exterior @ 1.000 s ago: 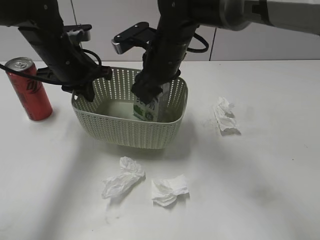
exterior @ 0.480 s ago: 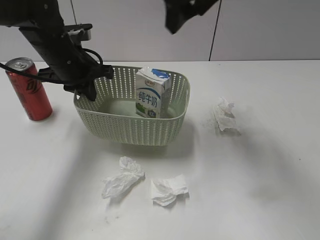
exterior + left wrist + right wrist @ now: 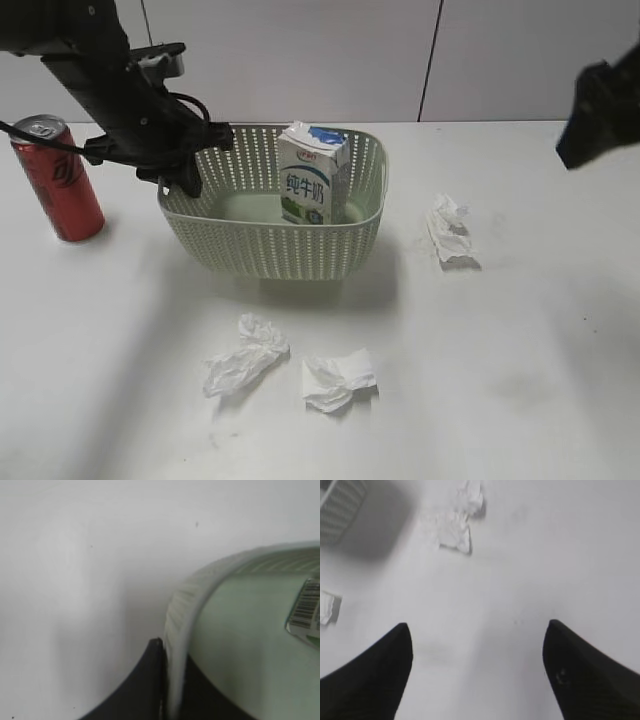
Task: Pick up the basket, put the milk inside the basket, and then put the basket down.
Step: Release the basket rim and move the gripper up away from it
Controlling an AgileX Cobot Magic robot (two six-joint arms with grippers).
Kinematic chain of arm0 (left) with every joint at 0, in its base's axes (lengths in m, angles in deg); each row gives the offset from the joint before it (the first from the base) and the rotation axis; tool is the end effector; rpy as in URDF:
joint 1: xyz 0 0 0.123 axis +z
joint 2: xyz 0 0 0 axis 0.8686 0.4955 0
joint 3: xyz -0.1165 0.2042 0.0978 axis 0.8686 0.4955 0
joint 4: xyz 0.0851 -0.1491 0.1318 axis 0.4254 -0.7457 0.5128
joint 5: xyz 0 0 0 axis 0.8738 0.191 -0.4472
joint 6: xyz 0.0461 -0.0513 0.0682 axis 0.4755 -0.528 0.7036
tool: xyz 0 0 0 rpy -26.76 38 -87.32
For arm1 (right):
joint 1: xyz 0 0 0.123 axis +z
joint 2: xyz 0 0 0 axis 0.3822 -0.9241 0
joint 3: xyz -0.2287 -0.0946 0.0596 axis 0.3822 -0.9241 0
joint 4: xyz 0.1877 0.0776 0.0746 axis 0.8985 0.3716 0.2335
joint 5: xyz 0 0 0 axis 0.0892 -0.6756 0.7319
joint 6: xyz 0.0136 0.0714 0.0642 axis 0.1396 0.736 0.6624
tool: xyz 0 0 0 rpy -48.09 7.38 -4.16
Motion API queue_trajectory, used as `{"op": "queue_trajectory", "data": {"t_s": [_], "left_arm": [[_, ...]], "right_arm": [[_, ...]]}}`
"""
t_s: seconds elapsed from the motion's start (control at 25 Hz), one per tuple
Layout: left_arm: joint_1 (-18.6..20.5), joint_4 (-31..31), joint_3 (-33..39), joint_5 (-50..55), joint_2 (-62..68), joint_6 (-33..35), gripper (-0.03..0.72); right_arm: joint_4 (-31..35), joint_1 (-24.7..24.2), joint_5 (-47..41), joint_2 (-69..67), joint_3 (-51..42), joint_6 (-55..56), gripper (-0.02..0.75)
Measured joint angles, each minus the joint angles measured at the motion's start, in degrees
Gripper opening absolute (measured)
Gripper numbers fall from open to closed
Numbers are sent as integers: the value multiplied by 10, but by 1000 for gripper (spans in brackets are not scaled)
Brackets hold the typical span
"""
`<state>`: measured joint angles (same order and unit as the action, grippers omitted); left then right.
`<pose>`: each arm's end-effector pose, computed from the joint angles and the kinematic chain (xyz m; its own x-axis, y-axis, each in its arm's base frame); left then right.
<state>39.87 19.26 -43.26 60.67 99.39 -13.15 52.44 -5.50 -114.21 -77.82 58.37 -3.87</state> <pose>0.3467 -0.1442 0.1806 -0.9378 0.1130 -0.3283 0.1904 0.9581 -0.2141 0.2522 0.0824 0.2933 -0.8310 -0.3336 -0.4451 -0.3788 0.9254 0.0138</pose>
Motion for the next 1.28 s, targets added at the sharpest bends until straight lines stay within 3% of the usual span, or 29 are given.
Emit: {"op": "queue_trajectory", "data": {"t_s": [0.16, 0.32, 0.8, 0.92, 1.16, 1.28], "left_arm": [[0, -5, 0, -19, 0, 0, 0], [0, -8, 0, -52, 2, 0, 0], [0, -12, 0, -68, 62, -8, 30], [0, -23, 0, -73, 62, -13, 152], [0, -28, -1, -71, 56, -16, 554], [0, -29, -1, -47, 27, -16, 616]], "right_arm": [[14, -1, 49, 123, -179, 14, 613], [21, -1, 66, 228, -297, 21, 600], [36, -1, 76, 399, -339, 22, 594], [36, -1, 77, 401, -339, 23, 594], [36, -1, 86, 401, -339, 23, 593], [36, -1, 96, 401, -340, 23, 593]]}}
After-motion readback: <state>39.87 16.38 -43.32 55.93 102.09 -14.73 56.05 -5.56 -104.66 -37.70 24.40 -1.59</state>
